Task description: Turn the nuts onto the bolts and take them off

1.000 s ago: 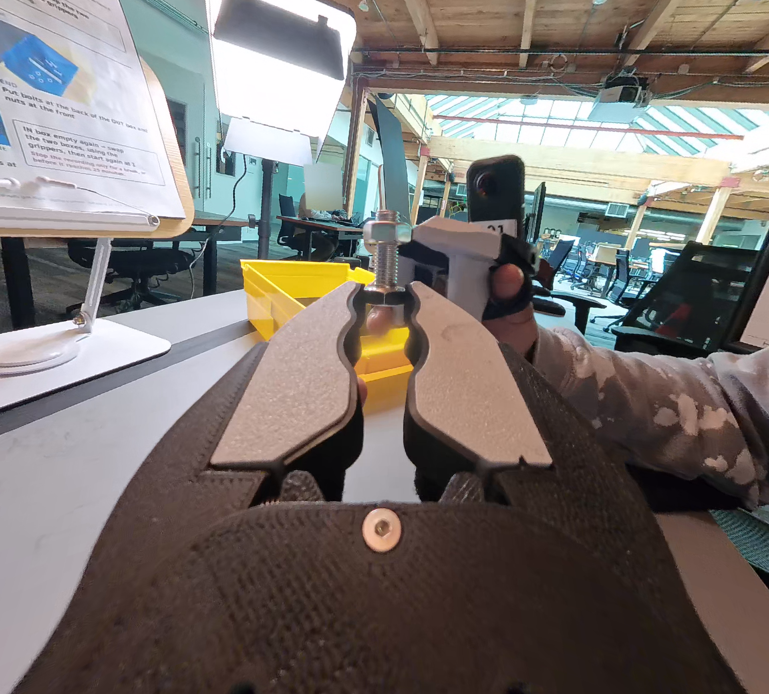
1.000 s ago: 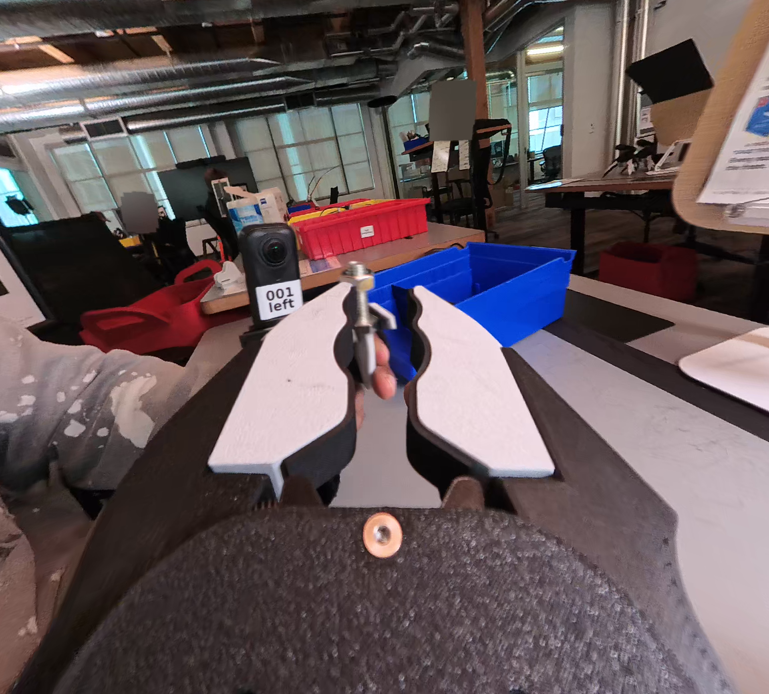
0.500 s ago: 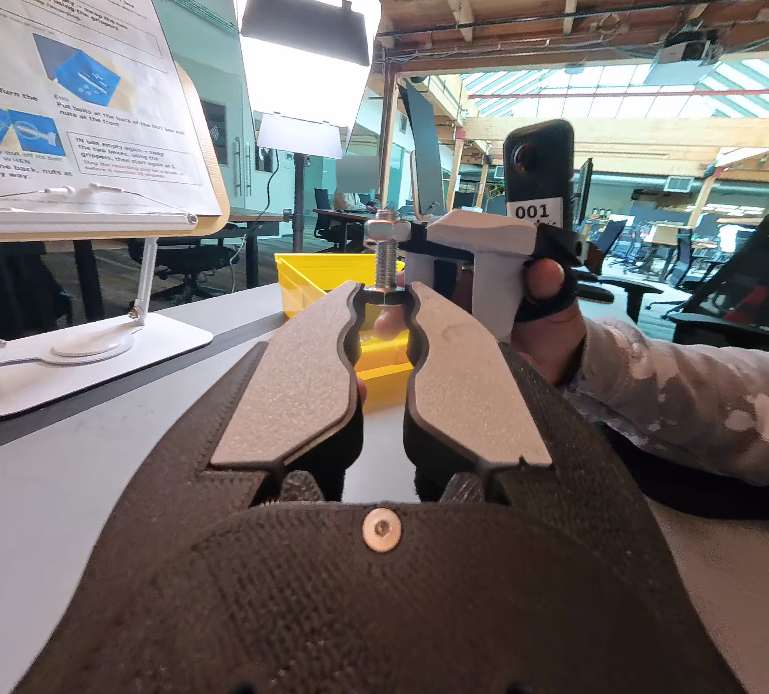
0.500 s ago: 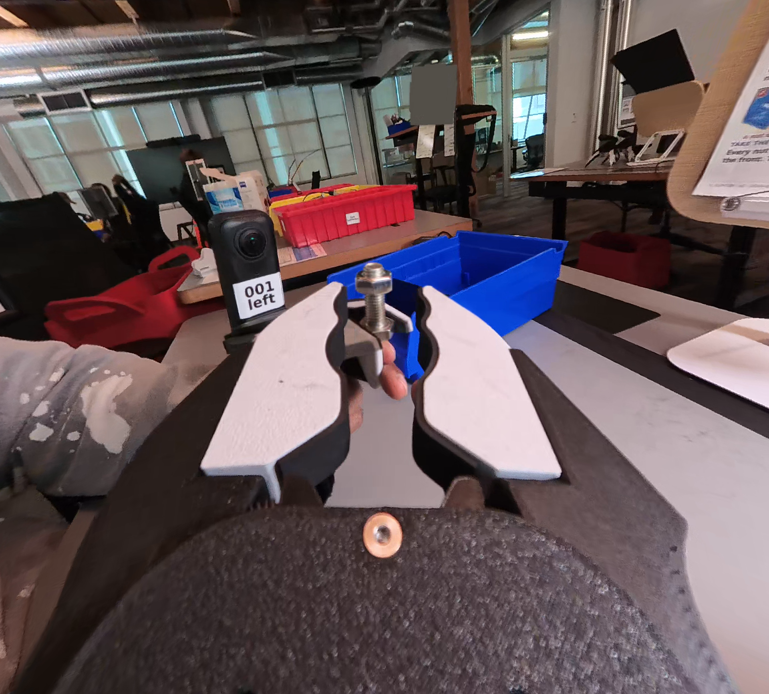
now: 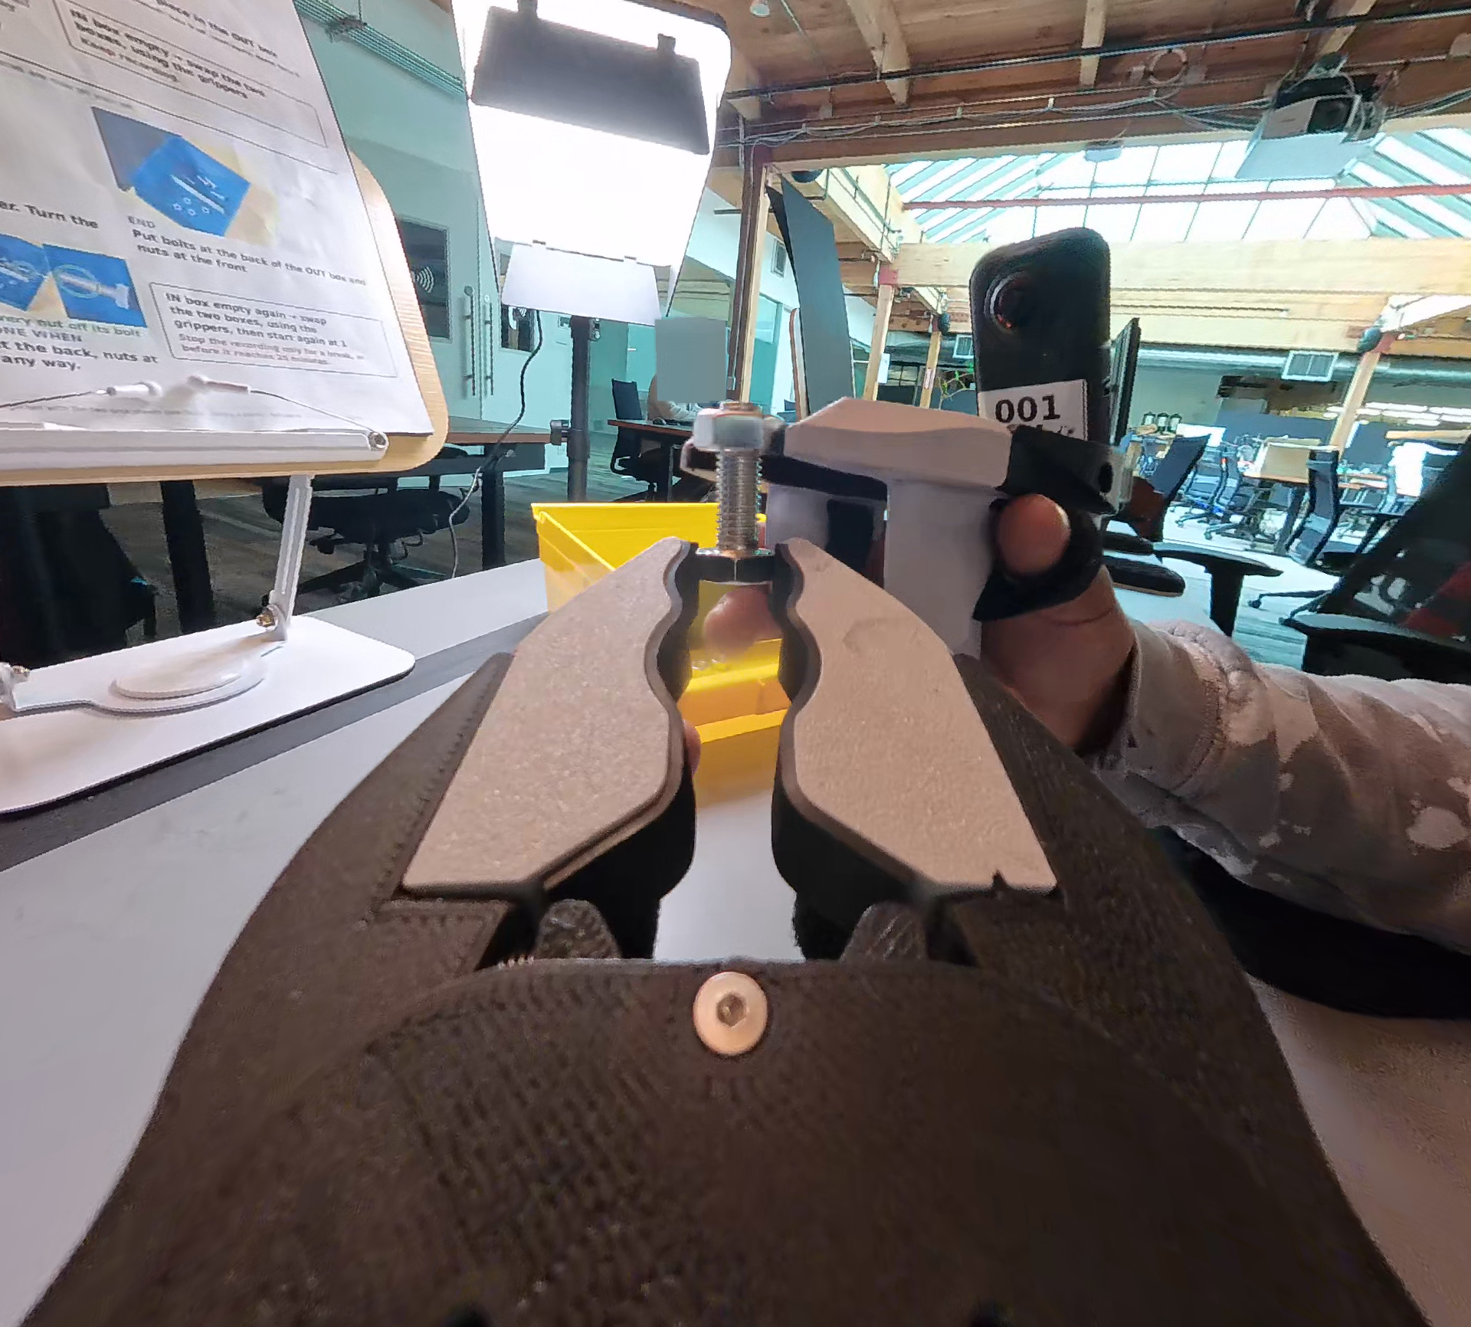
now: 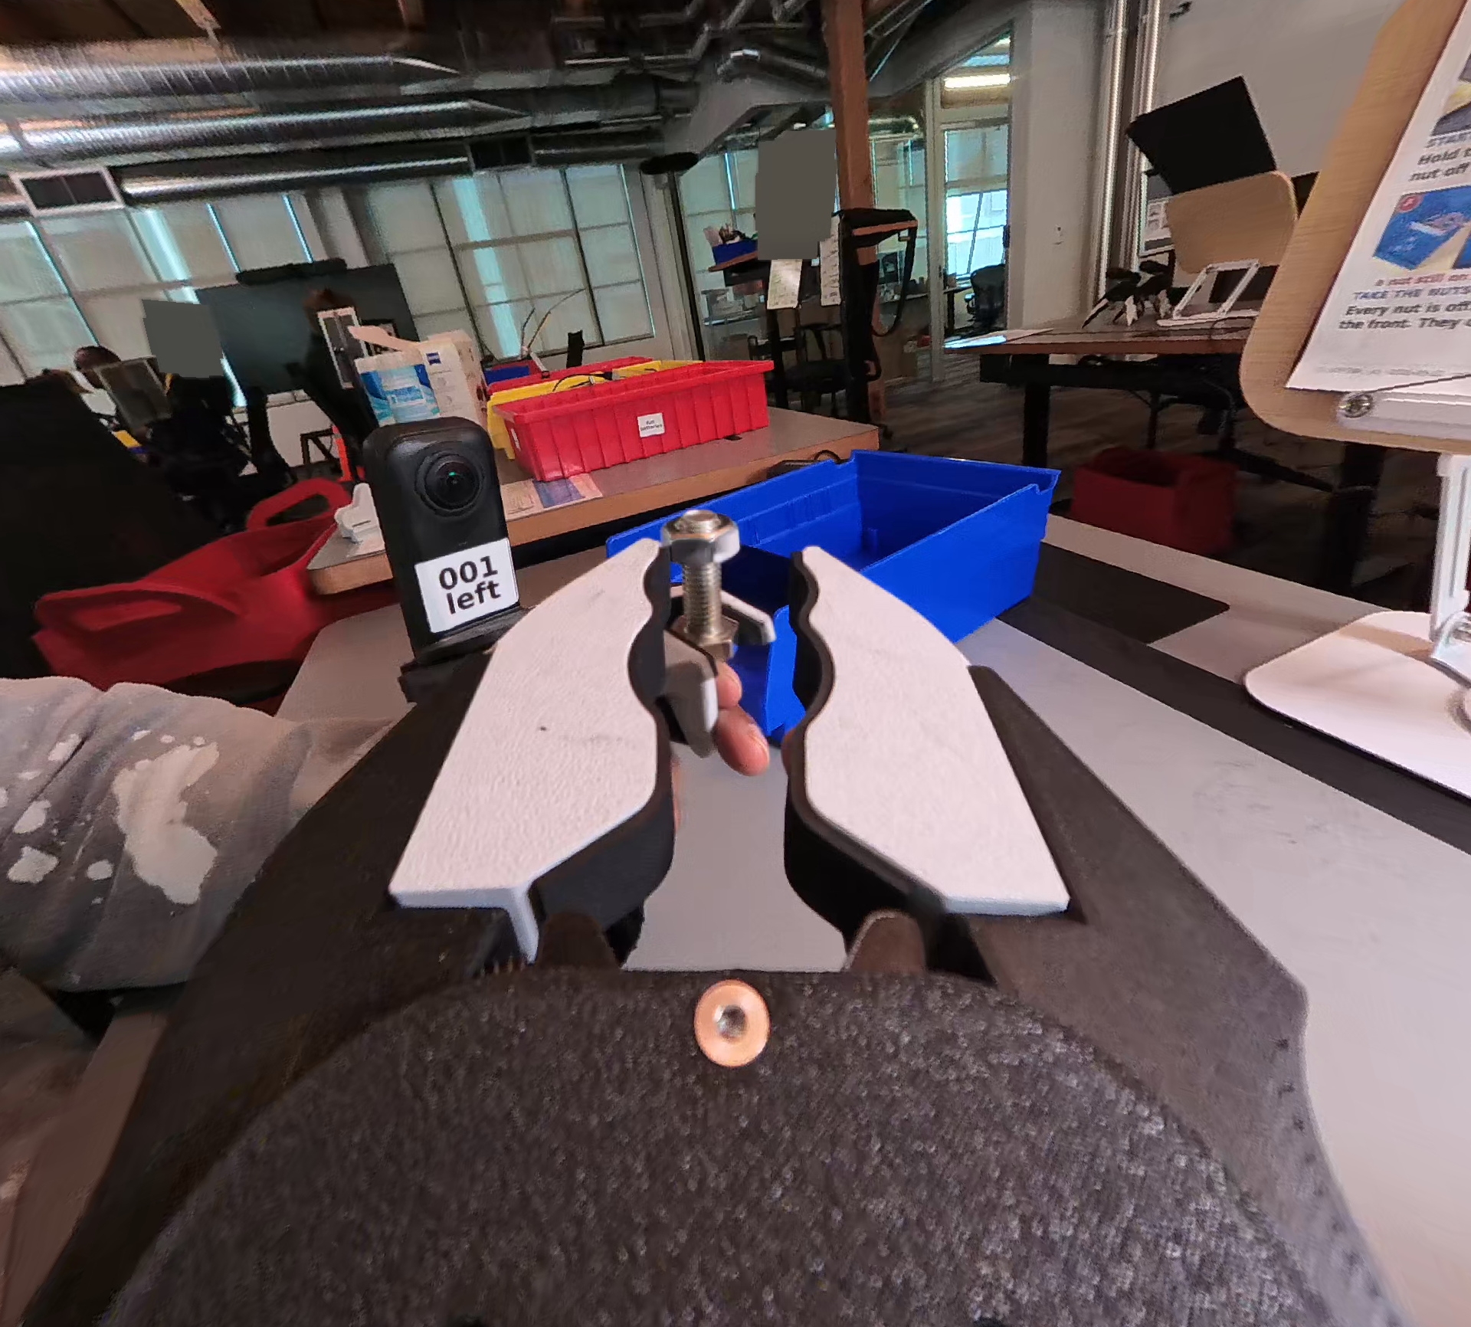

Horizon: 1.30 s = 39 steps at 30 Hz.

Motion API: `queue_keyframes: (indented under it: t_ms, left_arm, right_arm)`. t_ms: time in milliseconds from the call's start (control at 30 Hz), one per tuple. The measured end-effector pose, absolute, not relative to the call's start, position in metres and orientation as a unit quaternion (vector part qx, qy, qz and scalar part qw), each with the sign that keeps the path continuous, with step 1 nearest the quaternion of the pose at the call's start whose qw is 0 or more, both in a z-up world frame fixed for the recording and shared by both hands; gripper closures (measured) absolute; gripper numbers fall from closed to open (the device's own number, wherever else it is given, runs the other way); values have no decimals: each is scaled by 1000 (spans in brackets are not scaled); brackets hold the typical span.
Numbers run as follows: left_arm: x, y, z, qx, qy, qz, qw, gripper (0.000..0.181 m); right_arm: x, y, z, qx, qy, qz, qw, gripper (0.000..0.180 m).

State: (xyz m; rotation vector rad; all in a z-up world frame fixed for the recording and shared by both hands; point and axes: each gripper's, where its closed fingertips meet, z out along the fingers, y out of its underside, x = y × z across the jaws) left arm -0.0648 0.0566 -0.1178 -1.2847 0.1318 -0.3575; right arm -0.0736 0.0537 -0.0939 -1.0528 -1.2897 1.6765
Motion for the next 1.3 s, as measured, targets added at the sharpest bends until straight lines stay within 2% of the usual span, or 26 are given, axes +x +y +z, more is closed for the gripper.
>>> queue_keyframes:
  t_ms: [67,100,333,433,467,800,833,900,1233,1267,1300]
  left_arm:
    - [-67,54,-113,-585,55,-183,788,162]
    - [-69,53,-112,-583,50,-183,790,162]
    - [-65,56,-117,-591,58,-179,784,162]
    - [-64,55,-115,-588,55,-185,786,162]
    - [-65,53,-113,-580,55,-193,790,162]
    - [-61,55,-116,-587,66,-191,784,162]
    - [-62,55,-116,-587,63,-193,784,162]
    - [-65,52,-111,-576,60,-203,790,162]
    - [-60,55,-116,-586,71,-195,783,162]
    - [-60,54,-114,-583,67,-201,784,162]
    - [-62,53,-112,-577,64,-206,788,162]
  right_arm:
    - [-73,72,-93,-435,-478,651,398,175]
    - [-71,81,-93,-441,-467,650,406,177]
    - [-72,51,-90,-412,-503,657,381,152]
    - [-73,54,-91,-413,-499,659,382,156]
    - [-72,64,-90,-427,-483,658,389,175]
    - [-72,49,-88,-404,-504,661,381,153]
    - [-72,51,-88,-405,-503,661,382,153]
    - [-69,64,-85,-417,-480,664,394,170]
    - [-70,49,-85,-398,-504,660,390,155]
    - [-69,51,-84,-399,-500,662,391,156]
    - [-69,59,-83,-409,-488,661,397,168]
